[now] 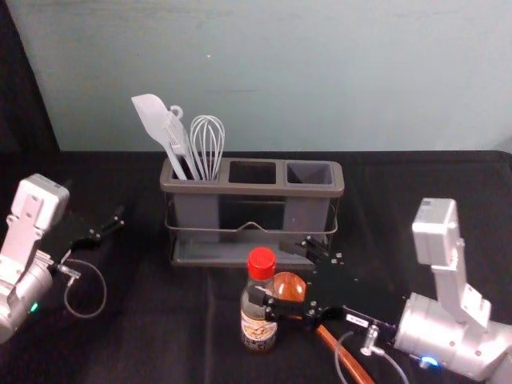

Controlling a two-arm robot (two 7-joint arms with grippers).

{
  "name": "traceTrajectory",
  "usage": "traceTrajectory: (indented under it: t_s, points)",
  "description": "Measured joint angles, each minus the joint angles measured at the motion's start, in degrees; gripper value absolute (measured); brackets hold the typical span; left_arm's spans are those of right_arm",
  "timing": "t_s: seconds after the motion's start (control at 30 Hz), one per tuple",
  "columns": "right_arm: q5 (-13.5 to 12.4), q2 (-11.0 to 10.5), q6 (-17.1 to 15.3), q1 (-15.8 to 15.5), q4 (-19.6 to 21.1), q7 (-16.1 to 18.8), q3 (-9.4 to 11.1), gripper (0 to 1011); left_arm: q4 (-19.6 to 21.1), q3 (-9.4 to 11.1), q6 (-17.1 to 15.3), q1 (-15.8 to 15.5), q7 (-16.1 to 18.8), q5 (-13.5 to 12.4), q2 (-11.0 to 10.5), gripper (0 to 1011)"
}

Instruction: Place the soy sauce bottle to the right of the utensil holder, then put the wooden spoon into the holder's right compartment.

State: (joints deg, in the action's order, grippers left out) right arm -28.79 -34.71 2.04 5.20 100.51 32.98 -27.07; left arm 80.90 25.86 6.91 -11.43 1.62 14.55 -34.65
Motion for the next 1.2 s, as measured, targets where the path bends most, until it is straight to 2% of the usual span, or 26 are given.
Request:
traceTrajectory:
  t_s: [0.13, 0.33, 0.73, 0.97, 1.1, 1.17, 1.2]
  points:
    - [0.5, 1.3, -1.4, 1.2, -1.0, -0.5, -0.7, 1003, 0.0, 0.0, 0.0, 0.0, 0.0, 0.0, 0.0, 1011]
    - [1.2, 2.1, -2.1, 2.0, -2.0, -0.6, -1.5, 1003, 0.0, 0.0, 0.0, 0.0, 0.0, 0.0, 0.0, 1011]
    - [1.1, 1.9, -2.0, 1.8, -1.9, -0.7, -1.3, 994, 0.0, 0.0, 0.0, 0.0, 0.0, 0.0, 0.0, 1011]
    - [1.1, 1.9, -1.9, 1.7, -1.8, -0.7, -1.3, 862, 0.0, 0.0, 0.0, 0.0, 0.0, 0.0, 0.0, 1011]
    - [1.1, 1.8, -1.9, 1.7, -1.7, -0.7, -1.2, 713, 0.0, 0.0, 0.0, 0.0, 0.0, 0.0, 0.0, 1012]
    - [1.1, 1.8, -1.9, 1.7, -1.7, -0.7, -1.2, 681, 0.0, 0.0, 0.0, 0.0, 0.0, 0.0, 0.0, 1011]
    - [1.0, 1.8, -1.9, 1.7, -1.7, -0.7, -1.2, 624, 0.0, 0.0, 0.0, 0.0, 0.0, 0.0, 0.0, 1012]
